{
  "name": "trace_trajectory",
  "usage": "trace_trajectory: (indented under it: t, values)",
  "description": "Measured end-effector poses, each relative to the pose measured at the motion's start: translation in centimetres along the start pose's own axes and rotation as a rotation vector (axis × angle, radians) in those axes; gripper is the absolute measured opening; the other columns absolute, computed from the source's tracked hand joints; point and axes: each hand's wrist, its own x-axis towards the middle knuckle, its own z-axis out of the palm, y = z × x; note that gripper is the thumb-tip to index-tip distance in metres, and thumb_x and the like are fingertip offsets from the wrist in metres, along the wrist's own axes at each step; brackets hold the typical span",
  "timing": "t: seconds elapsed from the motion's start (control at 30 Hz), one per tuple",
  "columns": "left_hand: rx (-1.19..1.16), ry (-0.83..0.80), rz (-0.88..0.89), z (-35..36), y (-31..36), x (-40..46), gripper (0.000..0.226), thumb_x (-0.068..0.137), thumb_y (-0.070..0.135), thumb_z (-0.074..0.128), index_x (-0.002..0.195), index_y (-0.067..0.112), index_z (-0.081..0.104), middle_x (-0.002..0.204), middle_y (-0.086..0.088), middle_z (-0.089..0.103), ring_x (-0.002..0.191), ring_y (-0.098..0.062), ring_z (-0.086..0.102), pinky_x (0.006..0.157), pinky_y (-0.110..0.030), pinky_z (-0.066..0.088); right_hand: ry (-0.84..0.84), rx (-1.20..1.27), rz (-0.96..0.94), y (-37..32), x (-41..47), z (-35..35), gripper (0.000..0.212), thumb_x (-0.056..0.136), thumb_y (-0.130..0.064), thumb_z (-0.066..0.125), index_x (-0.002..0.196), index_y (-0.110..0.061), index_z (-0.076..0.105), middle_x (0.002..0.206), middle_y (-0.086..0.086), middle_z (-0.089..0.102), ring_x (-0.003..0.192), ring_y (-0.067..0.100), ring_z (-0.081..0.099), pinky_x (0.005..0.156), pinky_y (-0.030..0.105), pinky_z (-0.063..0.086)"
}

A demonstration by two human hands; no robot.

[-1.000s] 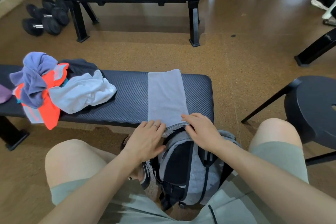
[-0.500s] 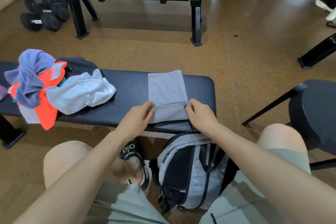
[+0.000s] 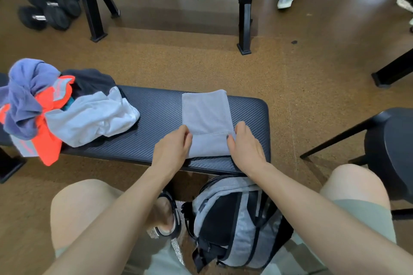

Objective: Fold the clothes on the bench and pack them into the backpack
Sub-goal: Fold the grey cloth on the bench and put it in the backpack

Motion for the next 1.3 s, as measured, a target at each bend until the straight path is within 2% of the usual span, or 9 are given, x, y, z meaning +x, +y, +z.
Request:
trace_trajectory:
  t: [0.13,0.23,0.3,0.47,0.6,0.73,0.83,1.0,1.3]
  values:
    - [0.283,0.157,0.33,-0.7,0.4,0.0,0.027,0.1,0.037,0.047,0.114,0.015,0.056,0.102,-0.006,0.056,0.085,-0.029,0.054,0.071,-0.043,0.045,0.041,-0.107,-0.037,0.1,0.1,0.4,0.022,0.105,-0.03,0.042,0.121,-0.016,0.041,0.109,0.006,0.042,0.066,0.029,0.049,0.058,0.039,0.042]
    - [0.353,0.016,0.644,-0.7,1.0,-0.5,0.034,0.091,0.041,0.052,0.114,0.016,0.056,0.114,-0.006,0.055,0.101,-0.027,0.052,0.085,-0.04,0.044,0.129,-0.149,-0.112,0.2,0.1,0.7,0.013,0.1,-0.023,0.051,0.109,-0.014,0.047,0.099,0.005,0.037,0.061,0.025,0.04,0.053,0.035,0.033]
    - [0.411,-0.083,0.688,-0.3,1.0,-0.7,0.034,0.086,0.037,0.053,0.112,0.016,0.055,0.116,-0.005,0.055,0.102,-0.026,0.053,0.084,-0.037,0.046,0.218,-0.206,-0.201,0.3,0.3,0.7,0.01,0.096,-0.02,0.058,0.096,-0.012,0.052,0.092,0.006,0.041,0.066,0.024,0.041,0.057,0.036,0.034]
    - [0.441,-0.097,0.633,-0.2,0.7,-0.6,0.034,0.077,0.023,0.056,0.109,0.012,0.055,0.111,-0.005,0.056,0.096,-0.025,0.054,0.076,-0.035,0.046,0.195,-0.333,-0.633,1.7,-0.1,-0.8,0.029,0.091,-0.037,0.05,0.09,-0.009,0.061,0.099,0.006,0.053,0.095,0.028,0.051,0.092,0.041,0.04]
    - [0.467,-0.097,0.57,0.0,1.2,-0.6,0.036,0.068,0.012,0.061,0.104,0.009,0.057,0.104,-0.007,0.06,0.09,-0.027,0.058,0.073,-0.036,0.049,0.041,-0.483,-0.734,2.7,0.3,-1.8,0.036,0.081,-0.038,0.049,0.102,-0.011,0.058,0.107,0.004,0.054,0.104,0.027,0.051,0.111,0.048,0.032]
    - [0.466,-0.133,0.542,-0.7,1.9,-0.5,0.03,0.064,0.005,0.069,0.088,0.012,0.054,0.083,-0.005,0.057,0.071,-0.028,0.059,0.055,-0.037,0.044,0.077,-0.39,-0.723,2.1,1.2,-2.1,0.018,0.082,-0.027,0.046,0.083,-0.013,0.056,0.083,0.002,0.056,0.086,0.026,0.053,0.103,0.046,0.04]
    - [0.295,-0.128,0.452,-2.3,1.4,-0.8,0.02,0.08,0.018,0.06,0.093,0.015,0.045,0.081,-0.001,0.055,0.064,-0.029,0.057,0.049,-0.036,0.041,0.081,-0.172,-0.63,1.5,0.7,-3.1,0.014,0.082,-0.022,0.048,0.072,-0.014,0.045,0.063,-0.003,0.043,0.065,0.022,0.043,0.083,0.039,0.043]
    - [-0.209,-0.288,0.159,-4.1,0.6,-1.0,0.011,0.091,0.018,0.052,0.101,0.02,0.048,0.076,0.003,0.053,0.071,-0.016,0.049,0.065,-0.036,0.039,-0.142,0.163,-0.266,1.8,-0.6,-3.9,0.006,0.095,-0.026,0.046,0.099,-0.022,0.047,0.065,0.001,0.055,0.062,0.022,0.051,0.058,0.037,0.036]
    - [-0.345,-0.166,-0.033,-0.9,-0.3,-2.2,0.009,0.102,0.025,0.048,0.111,0.023,0.047,0.077,-0.002,0.055,0.066,-0.015,0.05,0.064,-0.039,0.041,-0.142,0.146,-0.089,1.0,-0.1,-2.5,0.017,0.102,-0.034,0.043,0.11,-0.02,0.041,0.084,0.004,0.062,0.074,0.026,0.061,0.071,0.046,0.053]
